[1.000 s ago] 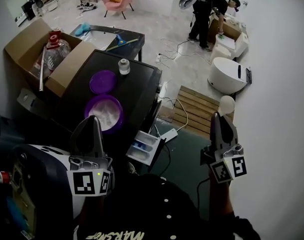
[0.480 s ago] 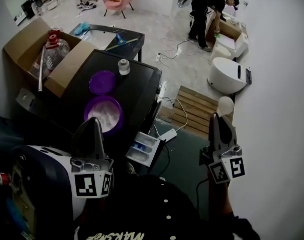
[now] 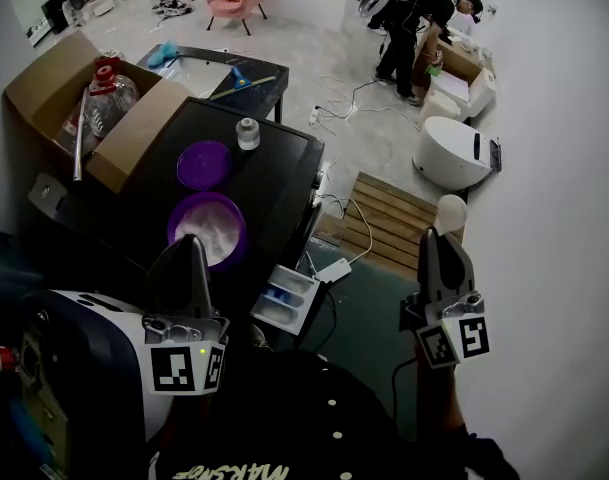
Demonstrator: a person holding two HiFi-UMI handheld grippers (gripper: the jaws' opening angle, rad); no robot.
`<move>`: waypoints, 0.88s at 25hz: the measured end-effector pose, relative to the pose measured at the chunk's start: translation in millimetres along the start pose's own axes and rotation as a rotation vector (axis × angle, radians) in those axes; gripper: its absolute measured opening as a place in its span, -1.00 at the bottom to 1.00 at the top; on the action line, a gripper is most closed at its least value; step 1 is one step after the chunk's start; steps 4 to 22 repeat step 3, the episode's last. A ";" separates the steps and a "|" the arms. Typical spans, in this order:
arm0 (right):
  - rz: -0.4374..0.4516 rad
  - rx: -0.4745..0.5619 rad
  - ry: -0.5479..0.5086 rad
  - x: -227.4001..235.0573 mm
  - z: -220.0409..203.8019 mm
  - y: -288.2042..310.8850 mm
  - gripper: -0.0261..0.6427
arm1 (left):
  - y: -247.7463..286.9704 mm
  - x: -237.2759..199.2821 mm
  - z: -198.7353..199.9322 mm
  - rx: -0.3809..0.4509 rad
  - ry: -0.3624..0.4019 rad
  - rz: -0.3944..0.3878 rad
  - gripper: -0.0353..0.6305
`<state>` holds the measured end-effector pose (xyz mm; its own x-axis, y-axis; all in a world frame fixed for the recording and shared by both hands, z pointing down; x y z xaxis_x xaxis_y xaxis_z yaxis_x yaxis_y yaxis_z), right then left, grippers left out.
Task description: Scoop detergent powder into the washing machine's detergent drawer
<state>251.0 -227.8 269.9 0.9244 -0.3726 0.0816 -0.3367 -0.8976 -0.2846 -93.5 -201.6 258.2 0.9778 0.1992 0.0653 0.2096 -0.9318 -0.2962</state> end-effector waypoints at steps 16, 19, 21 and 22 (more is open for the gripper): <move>-0.002 0.003 0.008 -1.0 -0.3 2.3 -0.83 | 1.2 -2.1 -3.2 -0.009 -0.022 0.000 -0.85; -0.002 0.003 0.008 -1.0 -0.3 2.3 -0.83 | 1.2 -2.1 -3.2 -0.009 -0.022 0.000 -0.85; -0.002 0.003 0.008 -1.0 -0.3 2.3 -0.83 | 1.2 -2.1 -3.2 -0.009 -0.022 0.000 -0.85; -0.002 0.003 0.008 -1.0 -0.3 2.3 -0.83 | 1.2 -2.1 -3.2 -0.009 -0.022 0.000 -0.85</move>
Point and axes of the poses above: the fingertips, and each gripper's own axes: y forward along the fingers, x to its right, z out of its top, the point moved 3 cm from there along -y, backward along the fingers, and after that the axes turned 11 degrees about x, right-handed, at the moved point
